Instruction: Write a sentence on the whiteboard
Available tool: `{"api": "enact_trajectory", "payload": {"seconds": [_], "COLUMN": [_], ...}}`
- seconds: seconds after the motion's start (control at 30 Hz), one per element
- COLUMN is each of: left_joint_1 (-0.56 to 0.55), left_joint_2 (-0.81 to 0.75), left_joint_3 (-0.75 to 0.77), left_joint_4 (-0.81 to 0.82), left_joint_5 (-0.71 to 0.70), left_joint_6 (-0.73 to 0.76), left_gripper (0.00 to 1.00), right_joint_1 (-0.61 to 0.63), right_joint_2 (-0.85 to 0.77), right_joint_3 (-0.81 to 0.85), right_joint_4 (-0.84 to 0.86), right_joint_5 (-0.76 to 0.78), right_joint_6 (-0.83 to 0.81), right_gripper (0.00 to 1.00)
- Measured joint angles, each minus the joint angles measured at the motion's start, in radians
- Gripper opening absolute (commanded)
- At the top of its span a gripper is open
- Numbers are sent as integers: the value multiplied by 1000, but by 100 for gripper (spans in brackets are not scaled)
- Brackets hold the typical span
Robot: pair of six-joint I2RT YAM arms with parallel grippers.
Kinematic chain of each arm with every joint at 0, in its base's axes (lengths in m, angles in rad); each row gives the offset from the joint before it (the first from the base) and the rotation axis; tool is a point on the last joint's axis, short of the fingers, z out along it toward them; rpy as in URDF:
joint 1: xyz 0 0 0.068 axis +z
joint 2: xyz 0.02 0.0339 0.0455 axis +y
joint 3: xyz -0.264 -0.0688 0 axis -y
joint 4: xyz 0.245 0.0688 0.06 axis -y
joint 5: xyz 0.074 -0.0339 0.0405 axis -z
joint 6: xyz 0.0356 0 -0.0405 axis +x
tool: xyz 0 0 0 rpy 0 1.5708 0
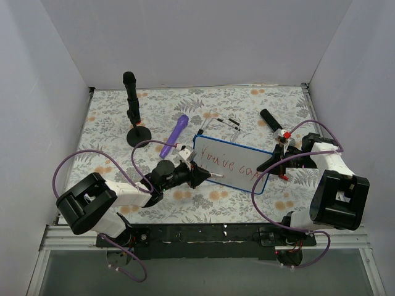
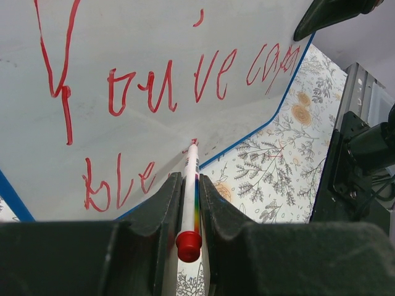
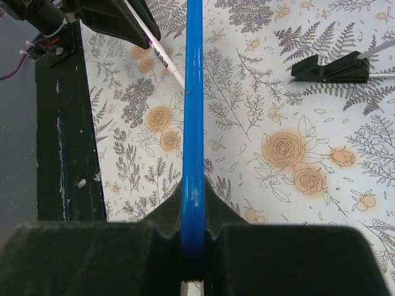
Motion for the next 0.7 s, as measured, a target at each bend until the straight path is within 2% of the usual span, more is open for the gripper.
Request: {"api": "enact_trajectory", "payload": {"seconds": [0.7], "left_joint_1": [0], "left_joint_2": [43], "left_joint_3": [0], "left_joint_4": [-48], "left_joint_5": [10], "left_joint_6": [2], "left_gripper": [0], "right_joint_1": [0], "right_joint_2": [0], "right_joint_3": [0], "right_joint_4": [10], "right_joint_5": [-1], "right_joint_6": [0], "right_gripper": [1]}}
